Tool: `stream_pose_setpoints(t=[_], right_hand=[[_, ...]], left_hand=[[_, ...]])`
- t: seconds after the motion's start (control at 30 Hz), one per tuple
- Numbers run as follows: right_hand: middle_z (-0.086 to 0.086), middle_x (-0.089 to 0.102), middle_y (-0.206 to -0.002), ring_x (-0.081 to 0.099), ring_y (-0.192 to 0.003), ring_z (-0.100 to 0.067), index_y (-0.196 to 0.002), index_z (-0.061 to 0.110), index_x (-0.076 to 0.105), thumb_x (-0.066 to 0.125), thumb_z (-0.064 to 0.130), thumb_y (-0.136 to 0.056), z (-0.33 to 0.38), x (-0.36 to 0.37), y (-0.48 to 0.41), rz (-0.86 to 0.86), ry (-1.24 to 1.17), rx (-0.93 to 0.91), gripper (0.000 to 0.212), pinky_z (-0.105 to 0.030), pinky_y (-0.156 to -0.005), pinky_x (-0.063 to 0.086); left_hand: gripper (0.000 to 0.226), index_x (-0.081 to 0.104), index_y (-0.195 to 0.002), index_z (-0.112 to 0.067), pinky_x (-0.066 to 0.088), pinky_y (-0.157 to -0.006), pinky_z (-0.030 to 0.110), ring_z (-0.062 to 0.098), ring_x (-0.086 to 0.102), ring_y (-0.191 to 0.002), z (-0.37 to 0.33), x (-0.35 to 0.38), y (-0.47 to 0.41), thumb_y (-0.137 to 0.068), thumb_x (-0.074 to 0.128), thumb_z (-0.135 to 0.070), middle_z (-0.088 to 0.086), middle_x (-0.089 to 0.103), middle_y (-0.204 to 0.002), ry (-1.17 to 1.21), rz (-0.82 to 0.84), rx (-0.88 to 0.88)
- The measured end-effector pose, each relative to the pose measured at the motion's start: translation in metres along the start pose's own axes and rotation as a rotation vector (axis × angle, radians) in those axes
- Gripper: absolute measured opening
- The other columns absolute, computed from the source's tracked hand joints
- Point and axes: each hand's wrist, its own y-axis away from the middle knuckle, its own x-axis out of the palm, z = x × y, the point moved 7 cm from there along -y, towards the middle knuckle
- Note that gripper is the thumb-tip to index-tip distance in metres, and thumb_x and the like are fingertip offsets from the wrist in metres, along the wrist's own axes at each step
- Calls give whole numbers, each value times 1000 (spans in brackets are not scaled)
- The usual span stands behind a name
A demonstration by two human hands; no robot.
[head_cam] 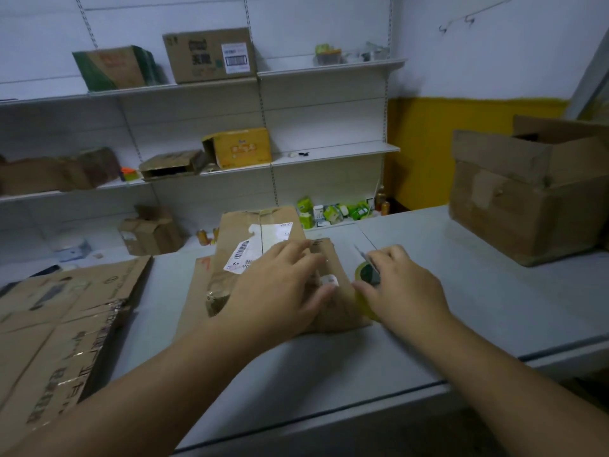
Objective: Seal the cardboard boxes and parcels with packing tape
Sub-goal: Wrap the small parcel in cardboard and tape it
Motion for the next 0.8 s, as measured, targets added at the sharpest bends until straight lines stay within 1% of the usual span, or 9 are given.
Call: stream_pose_setpoints(t=[0.1, 0.2, 0.3, 0.47, 0.53, 0.57, 0.63, 0.7, 0.8], right_hand=[[0, 62, -99, 58, -89, -21, -100, 22, 61, 49, 57, -91, 2, 0, -4, 87, 168, -79, 38, -28, -64, 40], [1, 54, -83, 50, -79, -19, -72, 23, 49, 52, 55, -90, 8, 3, -3, 164, 221, -249, 37, -27, -51, 27], [3, 45, -71, 44, -70, -18, -66, 21, 43, 60, 45, -88, 2, 1, -3, 237, 187, -294, 36, -25, -47, 21], [8, 42, -65, 42, -64, -14, -62, 26, 40, 59, 44, -90, -19, -35, -18, 136, 136, -191, 37, -28, -54, 29], [6, 44, -64, 40, -58, -9, -60, 26, 41, 61, 43, -89, -32, -48, -26, 104, 151, -162, 39, -27, -50, 28], [5, 45, -63, 41, -58, -10, -59, 25, 42, 61, 43, -89, -39, -49, -29, 99, 176, -150, 40, -27, -49, 28], [6, 44, -63, 45, -62, -14, -61, 24, 42, 61, 44, -89, -51, -41, -32, 109, 273, -130, 39, -27, -50, 29], [7, 42, -64, 46, -67, -17, -62, 25, 43, 61, 44, -88, -61, -25, -33, 131, 322, -110, 37, -27, -49, 28], [5, 44, -62, 44, -59, -13, -58, 24, 41, 64, 46, -85, -65, -12, -33, 178, 264, -115, 42, -27, -46, 26]], left_hand=[[51, 41, -136, -36, 36, -105, 44, 22, 26, -138, -5, 22, -15, -92, 30, -61, -3, 24, -153, -168, 109, -24], [44, 48, -128, -29, 46, -86, 38, 24, 34, -134, 3, 34, -14, -95, 31, -53, -1, 18, -157, -256, 149, -72], [41, 51, -124, -27, 50, -81, 37, 23, 35, -135, 4, 37, -13, -96, 30, -49, 0, 19, -157, -268, 112, -65], [38, 69, -90, -21, 53, -48, 31, 23, 67, -99, 6, 23, -2, -86, 39, -43, 2, 61, -128, -149, -85, 212], [39, 65, -109, -20, 59, -58, 32, 21, 66, -106, 16, 16, 13, -85, 45, -43, 1, 62, -127, -116, -67, 320], [45, 59, -121, -20, 59, -73, 34, 20, 61, -113, 22, 13, 22, -87, 45, -45, 1, 59, -131, -120, -91, 354], [54, 45, -136, -20, 42, -105, 40, 18, 44, -131, 32, 7, 42, -94, 35, -53, 2, 45, -143, -143, -195, 337], [65, 31, -144, -22, 15, -118, 44, 18, 16, -145, 35, 6, 59, -92, 31, -62, 2, 22, -155, -83, -293, 179], [79, 7, -143, -50, -4, -117, 44, 3, -17, -143, 43, 16, 73, -74, 39, -73, -19, -15, -155, 272, -345, -298]])
